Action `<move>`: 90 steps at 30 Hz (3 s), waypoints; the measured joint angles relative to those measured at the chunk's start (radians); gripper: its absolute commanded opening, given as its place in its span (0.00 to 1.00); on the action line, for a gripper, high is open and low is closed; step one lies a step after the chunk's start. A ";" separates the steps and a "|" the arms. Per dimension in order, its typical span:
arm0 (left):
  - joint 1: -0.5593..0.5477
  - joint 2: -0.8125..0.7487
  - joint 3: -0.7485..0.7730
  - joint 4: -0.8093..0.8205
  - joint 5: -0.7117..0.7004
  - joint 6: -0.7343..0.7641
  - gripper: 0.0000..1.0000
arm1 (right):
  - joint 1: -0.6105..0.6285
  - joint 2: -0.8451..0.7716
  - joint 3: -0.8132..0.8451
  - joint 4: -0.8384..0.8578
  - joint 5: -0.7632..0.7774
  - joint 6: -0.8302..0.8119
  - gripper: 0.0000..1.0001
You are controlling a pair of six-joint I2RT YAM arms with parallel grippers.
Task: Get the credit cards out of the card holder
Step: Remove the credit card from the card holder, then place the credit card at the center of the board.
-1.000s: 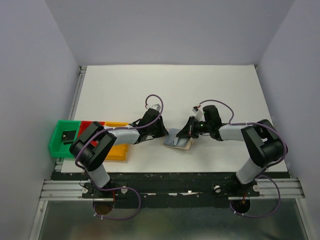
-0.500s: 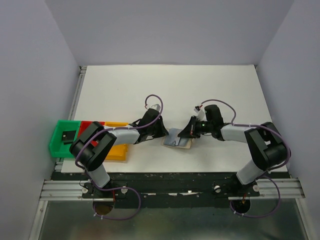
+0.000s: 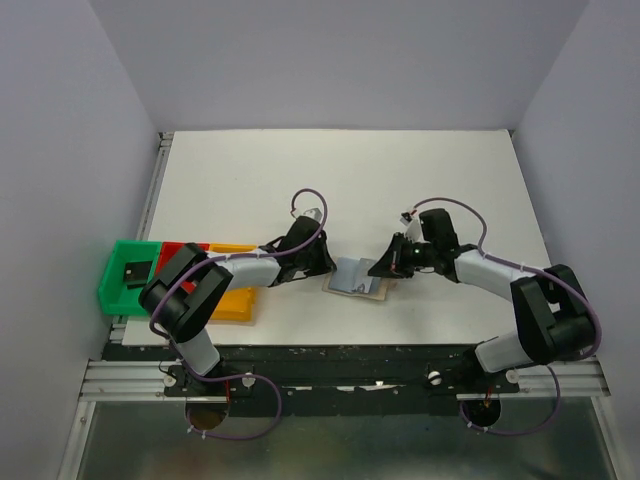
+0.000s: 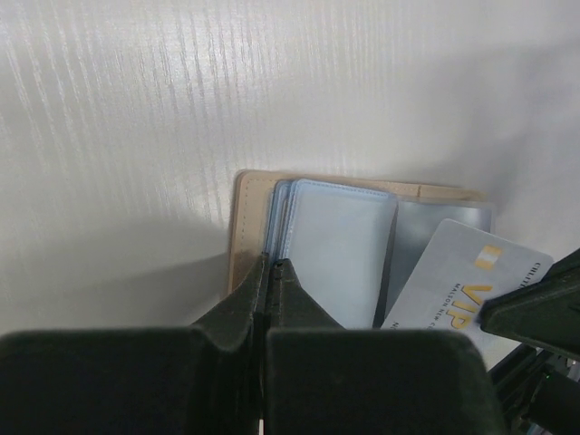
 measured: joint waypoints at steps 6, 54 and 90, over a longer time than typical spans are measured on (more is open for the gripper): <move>-0.006 -0.002 0.039 -0.072 0.000 0.032 0.18 | 0.000 -0.066 0.026 -0.102 0.047 -0.045 0.00; 0.051 -0.513 0.109 0.043 1.013 0.430 0.68 | 0.363 -0.285 0.671 -1.064 0.005 -0.707 0.00; -0.023 -0.446 0.104 -0.043 1.030 0.522 0.00 | 0.435 -0.232 0.733 -1.128 0.080 -0.755 0.00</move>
